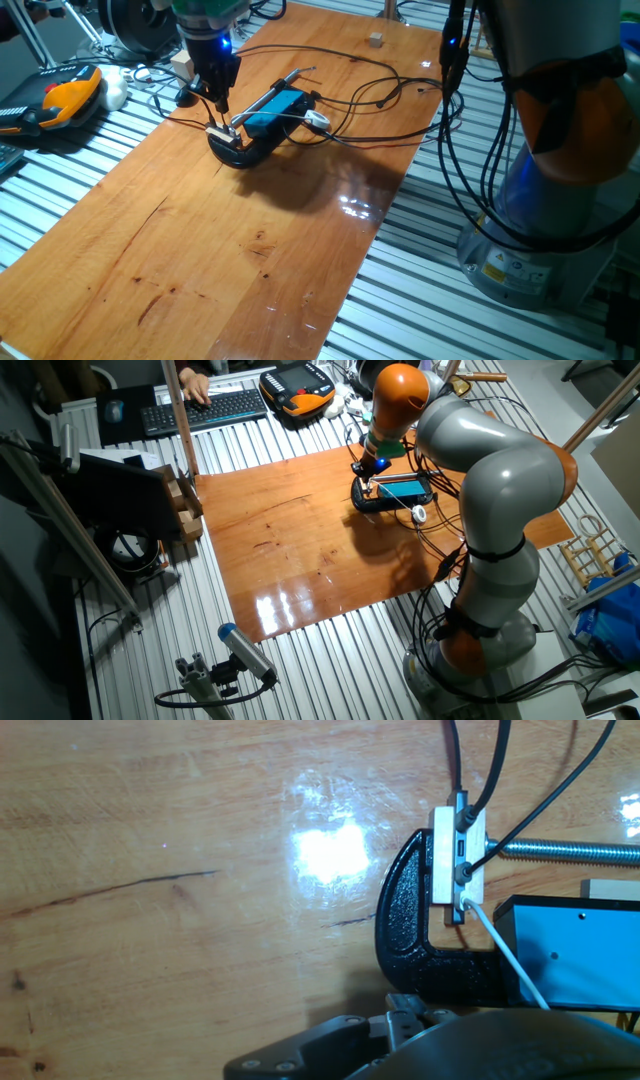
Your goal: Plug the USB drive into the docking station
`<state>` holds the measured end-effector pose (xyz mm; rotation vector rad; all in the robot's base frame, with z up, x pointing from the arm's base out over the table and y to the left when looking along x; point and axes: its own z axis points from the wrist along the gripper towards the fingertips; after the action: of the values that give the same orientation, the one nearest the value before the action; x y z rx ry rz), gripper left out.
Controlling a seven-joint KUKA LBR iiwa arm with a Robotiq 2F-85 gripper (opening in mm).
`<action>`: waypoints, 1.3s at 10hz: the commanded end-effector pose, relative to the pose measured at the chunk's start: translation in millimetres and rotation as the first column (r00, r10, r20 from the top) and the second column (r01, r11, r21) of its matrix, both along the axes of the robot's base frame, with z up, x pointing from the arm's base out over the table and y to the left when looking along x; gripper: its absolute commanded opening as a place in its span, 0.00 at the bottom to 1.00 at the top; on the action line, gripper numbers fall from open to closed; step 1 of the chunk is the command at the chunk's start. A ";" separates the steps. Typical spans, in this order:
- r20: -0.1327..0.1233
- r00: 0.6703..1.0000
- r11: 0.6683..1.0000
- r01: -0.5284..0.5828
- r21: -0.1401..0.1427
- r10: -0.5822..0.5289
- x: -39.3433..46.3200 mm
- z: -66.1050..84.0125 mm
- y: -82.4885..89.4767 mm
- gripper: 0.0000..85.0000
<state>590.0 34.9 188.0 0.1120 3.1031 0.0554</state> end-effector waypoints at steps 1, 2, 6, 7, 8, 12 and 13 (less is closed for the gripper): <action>0.001 1.000 1.000 0.000 0.000 0.000 0.0 0.0 0.0 0.00; 0.001 1.000 1.000 0.000 -0.002 0.000 0.0 0.0 0.0 0.00; 0.000 1.000 1.000 0.003 -0.002 -0.003 0.5 -0.7 0.0 0.00; 0.001 1.000 1.000 0.002 -0.003 -0.002 0.7 -1.0 -0.1 0.00; 0.003 1.000 1.000 0.002 -0.003 -0.002 0.6 -0.9 0.0 0.00; 0.001 1.000 1.000 0.003 -0.013 -0.003 3.0 2.2 -0.5 0.00; 0.003 1.000 1.000 0.000 -0.013 0.000 3.1 1.3 -2.0 0.00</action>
<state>593.2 33.0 189.5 0.1099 3.0999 0.0375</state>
